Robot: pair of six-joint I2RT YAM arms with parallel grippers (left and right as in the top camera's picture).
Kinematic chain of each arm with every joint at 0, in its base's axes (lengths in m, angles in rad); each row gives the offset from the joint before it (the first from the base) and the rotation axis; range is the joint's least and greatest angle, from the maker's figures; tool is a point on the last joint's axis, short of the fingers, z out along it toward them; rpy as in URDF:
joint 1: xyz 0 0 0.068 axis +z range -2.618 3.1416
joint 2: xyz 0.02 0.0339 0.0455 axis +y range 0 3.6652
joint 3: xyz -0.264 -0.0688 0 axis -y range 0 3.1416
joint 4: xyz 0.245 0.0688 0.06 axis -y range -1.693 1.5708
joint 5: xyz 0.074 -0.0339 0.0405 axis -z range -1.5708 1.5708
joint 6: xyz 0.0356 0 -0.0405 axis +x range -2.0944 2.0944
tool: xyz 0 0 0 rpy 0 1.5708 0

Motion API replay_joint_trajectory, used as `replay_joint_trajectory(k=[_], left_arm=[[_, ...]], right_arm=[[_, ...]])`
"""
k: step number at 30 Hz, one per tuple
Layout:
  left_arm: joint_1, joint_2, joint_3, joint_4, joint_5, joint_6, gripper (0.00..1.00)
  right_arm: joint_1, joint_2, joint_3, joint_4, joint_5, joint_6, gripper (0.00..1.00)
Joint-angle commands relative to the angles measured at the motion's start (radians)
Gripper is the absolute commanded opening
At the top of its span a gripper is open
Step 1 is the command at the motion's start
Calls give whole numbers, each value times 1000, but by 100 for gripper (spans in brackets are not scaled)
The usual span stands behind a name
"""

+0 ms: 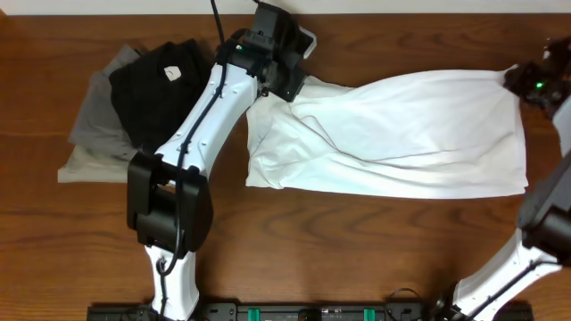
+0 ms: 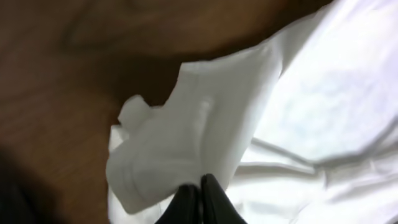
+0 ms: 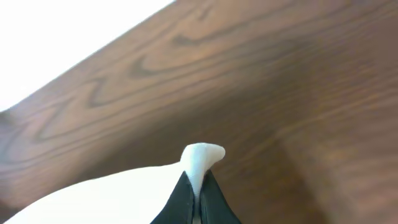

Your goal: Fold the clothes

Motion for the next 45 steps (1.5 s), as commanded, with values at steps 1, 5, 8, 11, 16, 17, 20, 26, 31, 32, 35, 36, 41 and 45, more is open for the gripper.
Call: replay_joint_trajectory(k=[1, 5, 8, 11, 16, 17, 20, 26, 31, 32, 35, 36, 41, 45], left_arm=[[3, -69, 5, -69, -3, 10, 6], [3, -98, 5, -183, -13, 9, 6], [0, -103, 5, -266, -12, 2, 6], [-5, -102, 5, -334, -8, -34, 6], [-22, -102, 5, -412, 3, -69, 6], [-26, -102, 5, -428, 3, -73, 6], [-35, -102, -1, -466, 3, -79, 6], [-41, -102, -23, -526, 3, -109, 6], [-48, -102, -38, -602, 2, -119, 6], [-49, -102, -42, -613, 2, -119, 6], [-50, -102, -61, -626, 2, -119, 6], [-50, -102, -70, -625, 2, -119, 6], [-50, -102, -101, -621, 2, -118, 6], [-50, -102, -117, -591, -9, -118, 7]], right_arm=[[-25, -67, 6, -60, 5, -31, 1], [-38, -114, 6, -179, 81, -31, 1], [-41, -129, 6, -259, 169, -32, 1], [-41, -129, 5, -314, 208, -61, 1], [-41, -129, 5, -380, 286, -60, 1], [-41, -129, 5, -393, 305, -60, 1], [-41, -129, 5, -439, 358, -60, 1], [-40, -129, 5, -523, 409, -55, 1], [-40, -129, 5, -566, 486, 2, 1], [-40, -129, 5, -573, 500, 1, 2], [-41, -129, 5, -595, 567, 14, 2], [-41, -129, 5, -603, 589, 26, 2], [-41, -129, 5, -612, 599, 27, 4], [-35, -129, 4, -631, 593, 27, 6]])
